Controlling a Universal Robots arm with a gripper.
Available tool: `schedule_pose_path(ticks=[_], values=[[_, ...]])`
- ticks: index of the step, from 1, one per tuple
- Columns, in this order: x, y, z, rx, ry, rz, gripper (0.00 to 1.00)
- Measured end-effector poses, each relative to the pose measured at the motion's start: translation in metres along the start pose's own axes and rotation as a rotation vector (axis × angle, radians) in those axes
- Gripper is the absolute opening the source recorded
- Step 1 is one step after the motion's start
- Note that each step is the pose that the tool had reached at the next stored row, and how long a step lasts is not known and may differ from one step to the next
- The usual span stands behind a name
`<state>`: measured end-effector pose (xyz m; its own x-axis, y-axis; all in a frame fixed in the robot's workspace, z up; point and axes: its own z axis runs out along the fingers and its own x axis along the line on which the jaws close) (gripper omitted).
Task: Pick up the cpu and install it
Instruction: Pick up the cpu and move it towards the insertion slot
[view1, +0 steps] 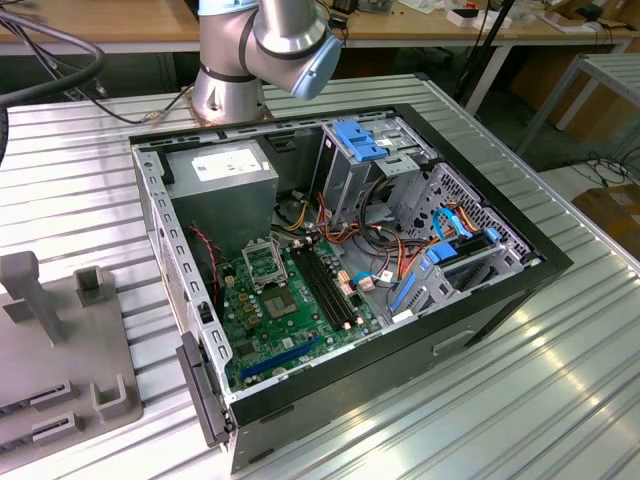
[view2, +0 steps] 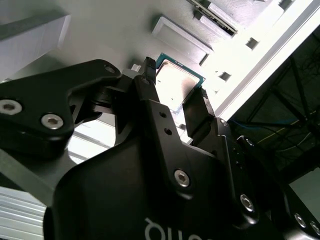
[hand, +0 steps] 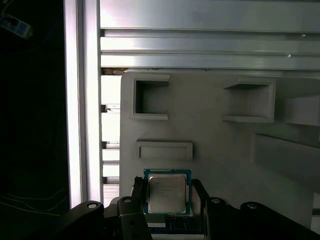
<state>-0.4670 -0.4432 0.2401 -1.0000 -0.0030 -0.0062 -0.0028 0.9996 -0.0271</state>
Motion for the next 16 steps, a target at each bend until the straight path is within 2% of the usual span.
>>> schedule_pose_path(ticks=[7,16], values=[[-0.0001,-0.0002,-0.0076,-0.0001,0.0000,0.000,0.47],[-0.0001,-0.0004,-0.0144,0.0000,0.0000,0.000,0.47]])
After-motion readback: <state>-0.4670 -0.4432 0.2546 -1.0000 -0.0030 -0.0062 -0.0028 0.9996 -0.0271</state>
